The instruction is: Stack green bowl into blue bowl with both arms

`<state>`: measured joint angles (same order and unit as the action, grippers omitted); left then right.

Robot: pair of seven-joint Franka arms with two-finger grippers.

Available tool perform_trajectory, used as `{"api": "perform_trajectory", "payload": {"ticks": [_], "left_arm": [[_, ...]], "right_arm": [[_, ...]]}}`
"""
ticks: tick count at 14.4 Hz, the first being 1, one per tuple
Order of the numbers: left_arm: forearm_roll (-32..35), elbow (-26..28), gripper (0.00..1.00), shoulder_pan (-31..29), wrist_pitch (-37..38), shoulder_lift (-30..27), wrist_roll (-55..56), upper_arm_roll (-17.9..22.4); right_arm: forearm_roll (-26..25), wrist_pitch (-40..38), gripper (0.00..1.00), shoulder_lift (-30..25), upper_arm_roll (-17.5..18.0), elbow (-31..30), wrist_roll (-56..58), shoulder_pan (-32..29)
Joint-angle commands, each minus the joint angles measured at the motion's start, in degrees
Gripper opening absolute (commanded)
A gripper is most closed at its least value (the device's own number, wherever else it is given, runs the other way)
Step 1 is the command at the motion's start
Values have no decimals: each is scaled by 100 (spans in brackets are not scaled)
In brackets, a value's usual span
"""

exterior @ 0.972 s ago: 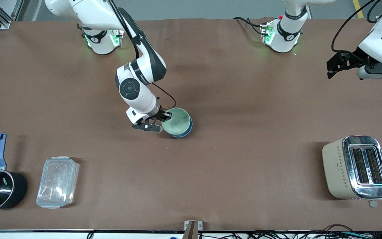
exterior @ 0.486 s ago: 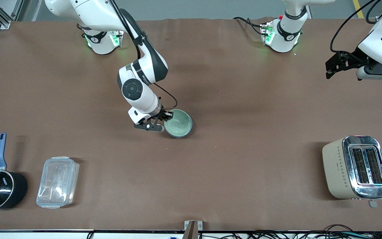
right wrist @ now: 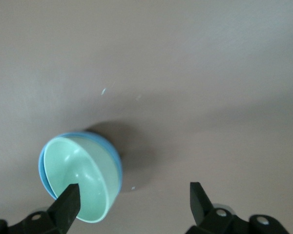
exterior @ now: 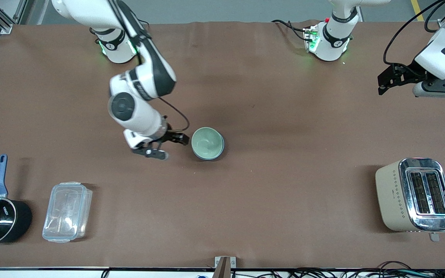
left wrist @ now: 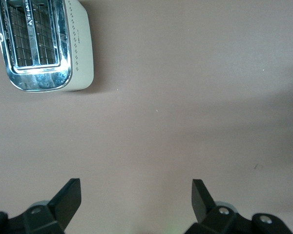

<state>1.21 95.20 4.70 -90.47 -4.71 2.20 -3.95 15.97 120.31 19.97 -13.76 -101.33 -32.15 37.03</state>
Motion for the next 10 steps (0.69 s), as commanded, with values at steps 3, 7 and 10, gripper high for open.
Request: {"api": "perform_trajectory", "payload": {"ticks": [3, 7, 10], "left_arm": [[-86, -195, 100, 31, 20, 137, 8, 17], [-69, -212, 100, 5, 20, 137, -18, 26], [-42, -283, 100, 5, 20, 172, -18, 26]], "right_arm": [[-1244, -674, 100, -1047, -793, -80, 312, -335], [-1298, -1210, 100, -1644, -1076, -115, 2254, -1178], [-1543, -1527, 100, -2022, -1085, -107, 2546, -1566]]}}
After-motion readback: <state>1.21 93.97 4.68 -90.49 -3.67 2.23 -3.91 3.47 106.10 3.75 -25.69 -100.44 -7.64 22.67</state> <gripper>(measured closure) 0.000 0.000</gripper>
